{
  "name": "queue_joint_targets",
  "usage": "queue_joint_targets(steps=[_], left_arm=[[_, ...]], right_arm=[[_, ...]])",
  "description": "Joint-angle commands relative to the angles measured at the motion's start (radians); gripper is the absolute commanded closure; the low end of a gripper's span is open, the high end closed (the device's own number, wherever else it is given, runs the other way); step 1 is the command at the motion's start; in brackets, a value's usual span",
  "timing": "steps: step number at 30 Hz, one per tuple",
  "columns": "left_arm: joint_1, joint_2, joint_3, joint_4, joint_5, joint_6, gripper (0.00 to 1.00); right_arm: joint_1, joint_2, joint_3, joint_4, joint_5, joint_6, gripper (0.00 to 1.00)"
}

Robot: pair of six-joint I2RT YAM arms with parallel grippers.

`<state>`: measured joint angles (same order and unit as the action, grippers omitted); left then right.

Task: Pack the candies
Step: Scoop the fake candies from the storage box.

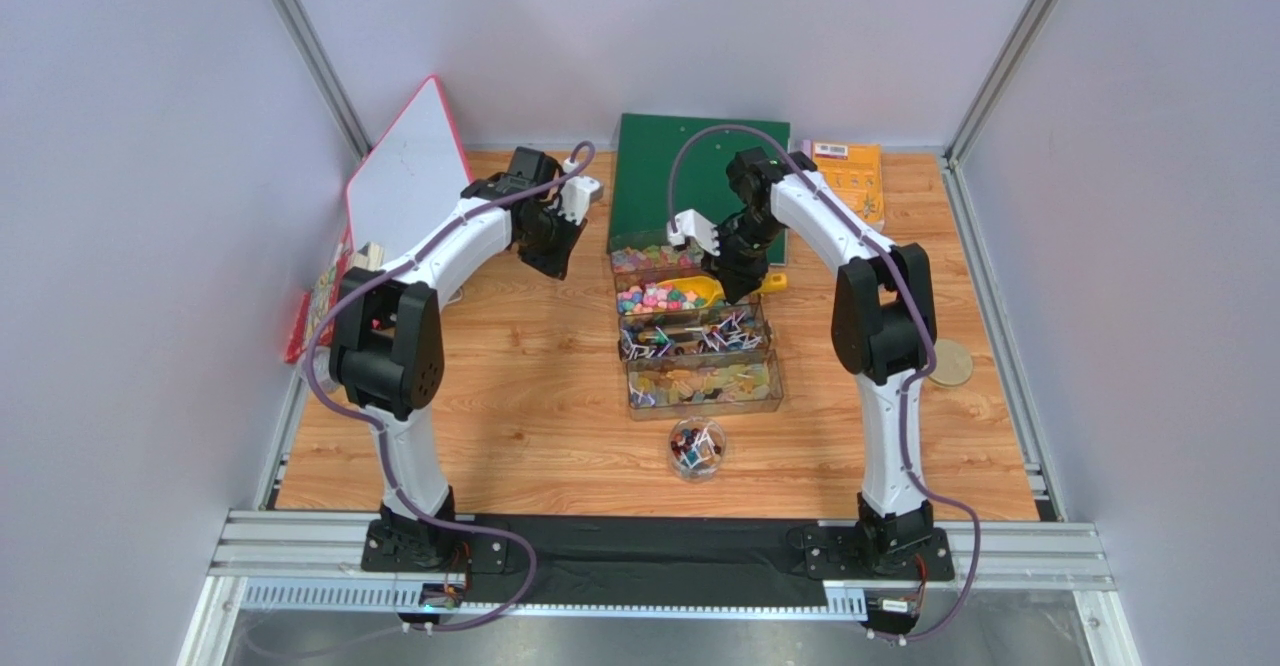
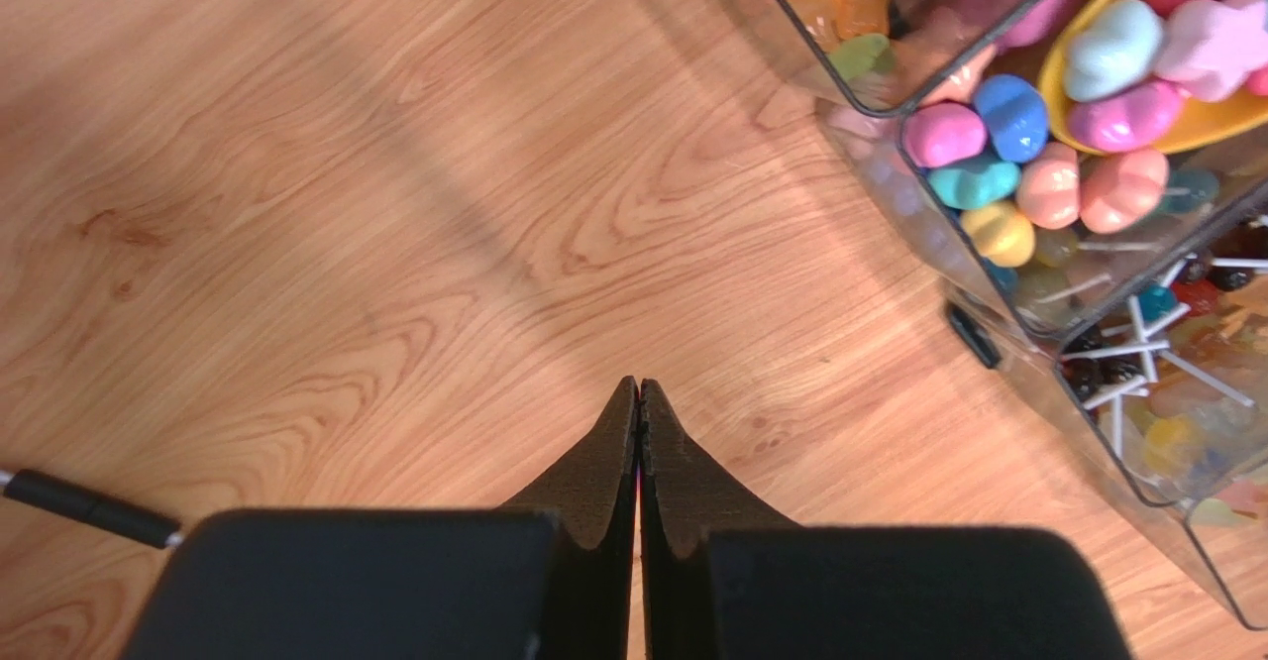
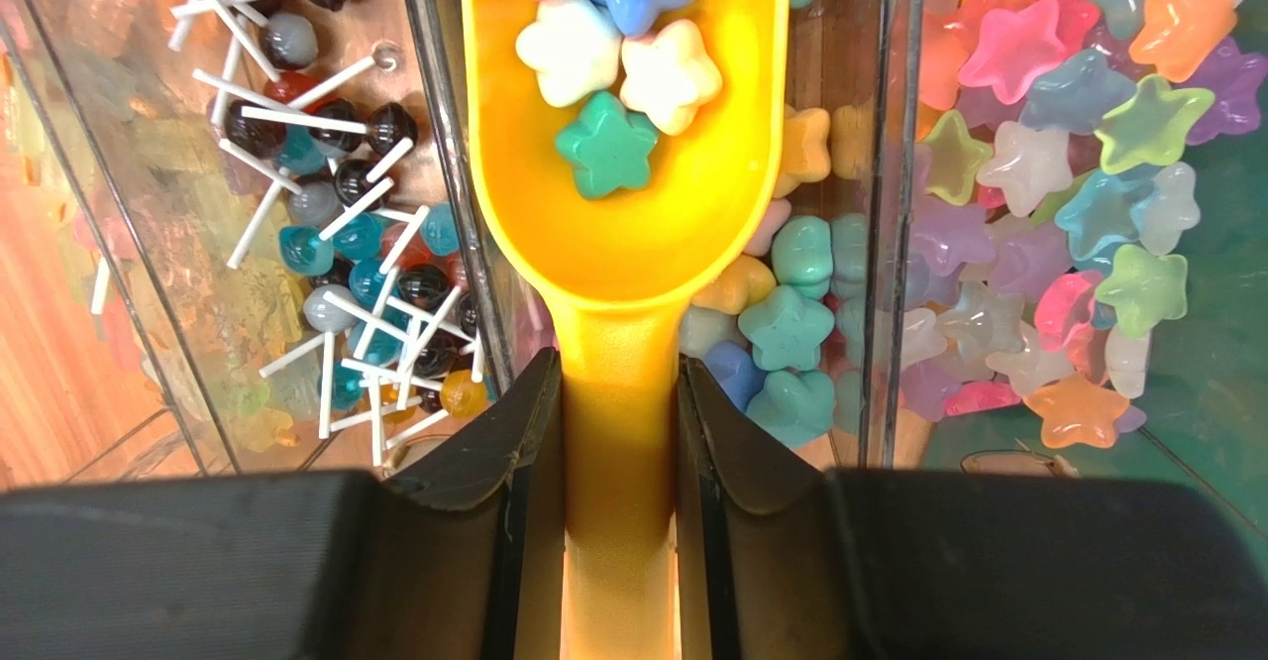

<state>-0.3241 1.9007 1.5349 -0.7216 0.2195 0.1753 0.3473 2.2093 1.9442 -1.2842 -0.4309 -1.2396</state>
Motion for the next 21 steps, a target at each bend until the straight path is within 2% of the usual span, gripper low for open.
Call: queue_joint_targets(steps=[1, 6, 13, 18, 21], left_arm=[[0.008, 0.026, 0.06, -0.03, -0.026, 0.046, 1.0], [0.008, 0.029, 0.076, -0.041, -0.04, 0.059, 1.0], [0.008, 0.009, 0.067, -0.064, -0.052, 0.085, 1.0], [0.008, -0.006, 0.139, -0.12, -0.06, 0.098, 1.0], [0.008, -0.017, 0.212, -0.185, -0.052, 0.06, 1.0]], right_arm=[[0.01, -0.059, -0.041, -0.225, -0.126, -0.023, 1.0], [0.015, -0.06, -0.019, -0.192, -0.166, 0.012, 1.0], [-0.013, -0.154, -0.106, -0.106, -0.272, 0.022, 1.0], [-0.045, -0.247, -0.16, -0.044, -0.316, 0.054, 1.0], [-0.059, -0.321, -0.174, -0.037, -0.292, 0.084, 1.0]])
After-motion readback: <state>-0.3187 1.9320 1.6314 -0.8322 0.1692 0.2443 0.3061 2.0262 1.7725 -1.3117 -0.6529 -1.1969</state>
